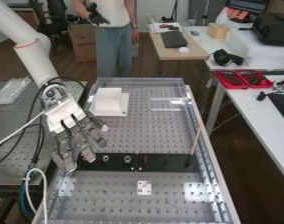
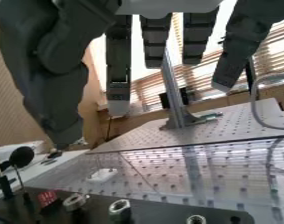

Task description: Grab the larger nut and place it in the white container

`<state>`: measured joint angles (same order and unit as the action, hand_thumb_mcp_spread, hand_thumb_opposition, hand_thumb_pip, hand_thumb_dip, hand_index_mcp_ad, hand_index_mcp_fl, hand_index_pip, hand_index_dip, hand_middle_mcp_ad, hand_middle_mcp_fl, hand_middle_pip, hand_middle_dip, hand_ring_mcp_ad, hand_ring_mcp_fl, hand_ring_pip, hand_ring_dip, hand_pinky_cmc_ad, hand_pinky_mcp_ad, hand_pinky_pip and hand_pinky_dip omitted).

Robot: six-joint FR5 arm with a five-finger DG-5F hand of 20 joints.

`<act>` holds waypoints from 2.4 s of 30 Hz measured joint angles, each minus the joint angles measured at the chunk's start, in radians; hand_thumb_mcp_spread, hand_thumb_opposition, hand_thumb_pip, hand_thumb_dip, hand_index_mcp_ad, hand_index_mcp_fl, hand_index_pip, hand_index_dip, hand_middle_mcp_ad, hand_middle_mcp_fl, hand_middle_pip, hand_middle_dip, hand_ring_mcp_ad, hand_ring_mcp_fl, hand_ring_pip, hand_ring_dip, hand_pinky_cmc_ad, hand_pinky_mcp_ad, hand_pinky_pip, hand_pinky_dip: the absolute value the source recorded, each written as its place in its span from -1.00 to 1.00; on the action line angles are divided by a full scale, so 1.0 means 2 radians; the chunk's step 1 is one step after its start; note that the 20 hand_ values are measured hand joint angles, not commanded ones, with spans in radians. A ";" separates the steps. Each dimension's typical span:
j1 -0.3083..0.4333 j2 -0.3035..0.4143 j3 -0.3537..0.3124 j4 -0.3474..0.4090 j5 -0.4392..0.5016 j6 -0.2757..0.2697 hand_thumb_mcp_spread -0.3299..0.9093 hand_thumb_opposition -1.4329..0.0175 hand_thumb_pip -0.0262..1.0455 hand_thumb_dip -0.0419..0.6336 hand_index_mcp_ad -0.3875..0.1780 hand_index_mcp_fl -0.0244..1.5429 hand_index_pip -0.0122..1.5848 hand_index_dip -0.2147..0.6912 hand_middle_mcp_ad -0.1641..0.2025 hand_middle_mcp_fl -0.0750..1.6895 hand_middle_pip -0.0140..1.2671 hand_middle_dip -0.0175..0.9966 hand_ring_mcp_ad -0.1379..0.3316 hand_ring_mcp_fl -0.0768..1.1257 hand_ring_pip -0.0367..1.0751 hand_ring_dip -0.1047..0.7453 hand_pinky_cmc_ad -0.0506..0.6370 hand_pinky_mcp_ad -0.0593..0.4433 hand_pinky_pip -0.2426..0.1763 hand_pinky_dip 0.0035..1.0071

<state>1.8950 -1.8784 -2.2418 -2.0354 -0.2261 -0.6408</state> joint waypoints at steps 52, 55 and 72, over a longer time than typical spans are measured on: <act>0.001 -0.101 0.086 -0.150 0.025 0.115 0.08 -0.25 0.41 -0.08 0.00 -0.96 0.96 -0.18 0.24 -0.91 -0.76 -0.50 0.39 -0.87 -0.75 -0.39 0.31 0.47 -0.36 0.18; 0.002 -0.104 0.088 -0.148 0.029 0.118 0.08 -0.25 0.41 -0.08 -0.01 -0.96 0.96 -0.18 0.23 -0.91 -0.76 -0.50 0.38 -0.87 -0.74 -0.39 0.30 0.48 -0.36 0.18; 0.001 -0.122 0.109 -0.208 0.032 0.172 0.09 -0.25 0.41 -0.08 0.01 -0.96 0.96 -0.18 0.23 -0.91 -0.76 -0.50 0.35 -0.87 -0.71 -0.39 0.25 0.48 -0.35 0.21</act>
<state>1.8973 -2.1227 -2.0230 -2.4511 -0.1618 -0.2964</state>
